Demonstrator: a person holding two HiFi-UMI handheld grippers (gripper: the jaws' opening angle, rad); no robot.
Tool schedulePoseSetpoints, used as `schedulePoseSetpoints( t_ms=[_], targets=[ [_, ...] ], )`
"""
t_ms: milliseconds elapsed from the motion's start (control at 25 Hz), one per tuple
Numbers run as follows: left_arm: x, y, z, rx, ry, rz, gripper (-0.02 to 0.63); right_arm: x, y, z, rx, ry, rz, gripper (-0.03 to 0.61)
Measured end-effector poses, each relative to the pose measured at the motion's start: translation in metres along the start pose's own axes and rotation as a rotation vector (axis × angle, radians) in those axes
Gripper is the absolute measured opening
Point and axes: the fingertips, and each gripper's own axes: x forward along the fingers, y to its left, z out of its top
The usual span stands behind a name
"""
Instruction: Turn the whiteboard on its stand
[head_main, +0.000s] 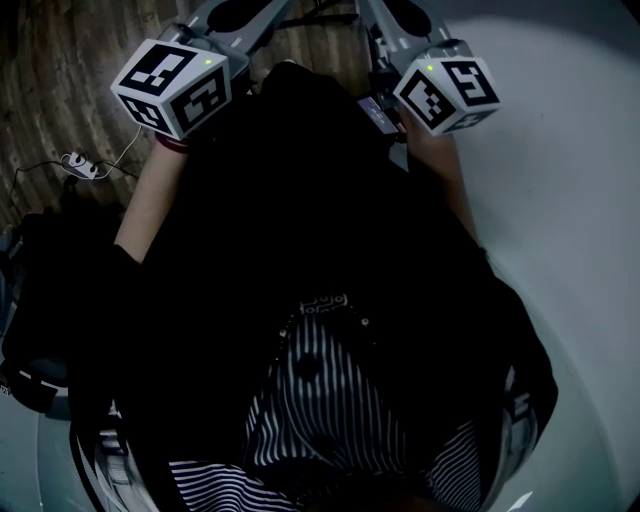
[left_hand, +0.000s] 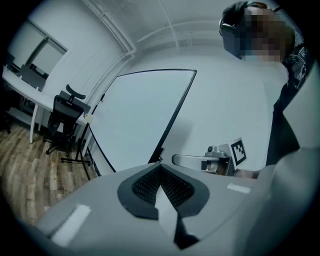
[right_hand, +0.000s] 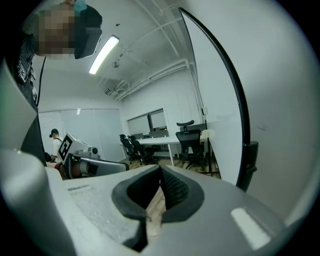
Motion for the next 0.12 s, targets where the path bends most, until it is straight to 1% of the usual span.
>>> schedulePoseSetpoints(
  t_ms=[120],
  targets=[
    [-0.0113, 0.0032, 0.0050, -0.015, 0.002, -0.004, 0.003, 0.0053, 0.0131, 0.0058, -0.002, 0.017, 0.001, 0.005]
  ],
)
